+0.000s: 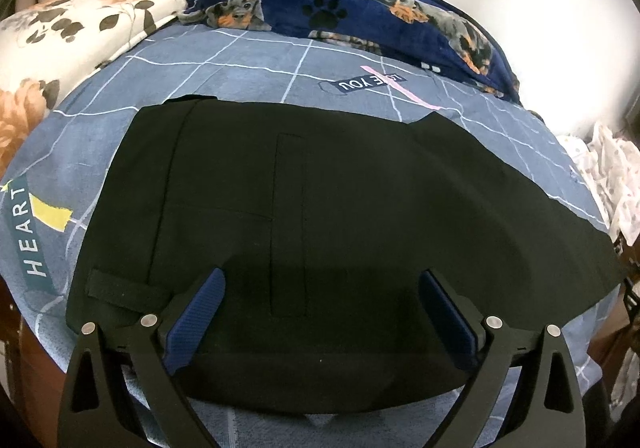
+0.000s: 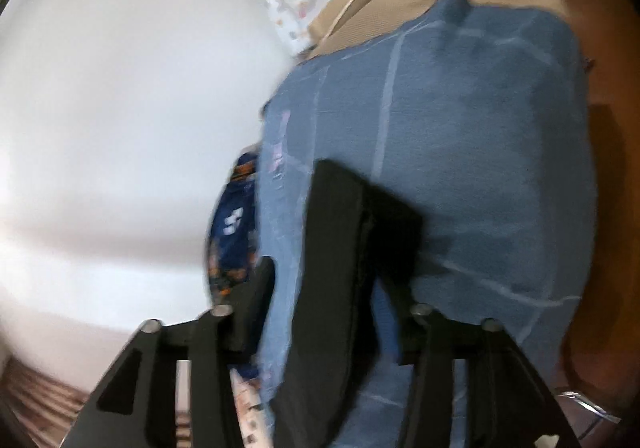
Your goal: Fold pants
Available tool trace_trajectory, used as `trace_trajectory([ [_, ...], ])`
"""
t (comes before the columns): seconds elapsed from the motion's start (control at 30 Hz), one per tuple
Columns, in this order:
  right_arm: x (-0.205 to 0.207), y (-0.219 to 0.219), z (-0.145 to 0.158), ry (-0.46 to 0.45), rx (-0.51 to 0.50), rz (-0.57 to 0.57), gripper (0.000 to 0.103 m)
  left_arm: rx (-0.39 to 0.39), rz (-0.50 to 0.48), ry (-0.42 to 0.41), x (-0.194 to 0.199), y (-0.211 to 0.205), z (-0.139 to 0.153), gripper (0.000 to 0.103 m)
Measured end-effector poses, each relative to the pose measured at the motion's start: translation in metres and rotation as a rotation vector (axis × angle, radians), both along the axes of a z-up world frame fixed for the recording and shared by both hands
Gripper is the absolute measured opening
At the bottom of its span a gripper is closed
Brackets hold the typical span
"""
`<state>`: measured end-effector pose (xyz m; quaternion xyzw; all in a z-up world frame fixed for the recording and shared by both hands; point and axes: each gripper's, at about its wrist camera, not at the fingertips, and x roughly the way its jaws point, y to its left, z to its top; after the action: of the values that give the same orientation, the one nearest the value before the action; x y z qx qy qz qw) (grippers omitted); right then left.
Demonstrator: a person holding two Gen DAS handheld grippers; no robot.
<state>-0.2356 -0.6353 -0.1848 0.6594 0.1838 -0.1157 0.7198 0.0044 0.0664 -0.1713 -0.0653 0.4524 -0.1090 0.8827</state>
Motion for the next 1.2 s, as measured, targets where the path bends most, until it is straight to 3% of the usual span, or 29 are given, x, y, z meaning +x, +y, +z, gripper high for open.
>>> trace_trajectory([
  [0.13,0.004,-0.004,-0.002,0.075,-0.034,0.002,0.020,0.004,-0.006,0.001,0.000,0.000,0.000,0.098],
  [0.2,-0.005,-0.005,-0.006,0.024,0.008,-0.015,0.022,0.002,-0.005,0.001,0.000,0.000,0.000,0.098],
  [0.23,-0.009,-0.005,-0.006,0.009,0.020,-0.025,0.025,0.003,-0.005,0.001,0.000,0.000,0.000,0.098],
  [0.3,-0.025,-0.008,-0.006,-0.025,0.025,-0.086,0.042,0.006,-0.006,0.001,0.000,0.000,0.000,0.098],
  [0.43,-0.053,-0.018,-0.018,-0.083,0.085,-0.191,0.047,0.013,-0.009,0.000,0.000,-0.002,0.000,0.098],
  [0.5,-0.059,-0.018,-0.025,-0.065,0.092,-0.209,0.047,0.012,-0.009,0.001,0.000,-0.002,0.000,0.098],
  [0.53,-0.061,-0.016,-0.027,-0.044,0.084,-0.213,0.046,0.013,-0.009,0.001,0.000,-0.002,0.000,0.098],
  [0.6,-0.064,-0.014,-0.033,-0.035,0.095,-0.223,0.027,0.015,-0.010,0.001,0.000,-0.002,0.000,0.098],
  [0.7,-0.060,-0.011,-0.041,-0.002,0.107,-0.207,0.017,0.020,-0.011,0.002,0.000,-0.003,-0.001,0.099],
  [0.9,-0.052,-0.010,-0.034,0.008,0.077,-0.179,0.015,0.033,-0.020,0.005,0.000,-0.005,-0.002,0.100],
  [1.03,-0.046,-0.006,-0.013,-0.161,0.058,-0.145,0.015,0.035,-0.022,0.006,0.001,-0.005,-0.002,0.101],
  [1.13,-0.053,-0.009,0.000,-0.053,-0.026,-0.183,0.015,0.036,-0.024,0.006,0.001,-0.006,-0.002,0.101],
  [1.2,-0.065,-0.013,-0.006,0.018,-0.013,-0.232,0.015,0.038,-0.025,0.006,0.000,-0.006,-0.002,0.101],
])
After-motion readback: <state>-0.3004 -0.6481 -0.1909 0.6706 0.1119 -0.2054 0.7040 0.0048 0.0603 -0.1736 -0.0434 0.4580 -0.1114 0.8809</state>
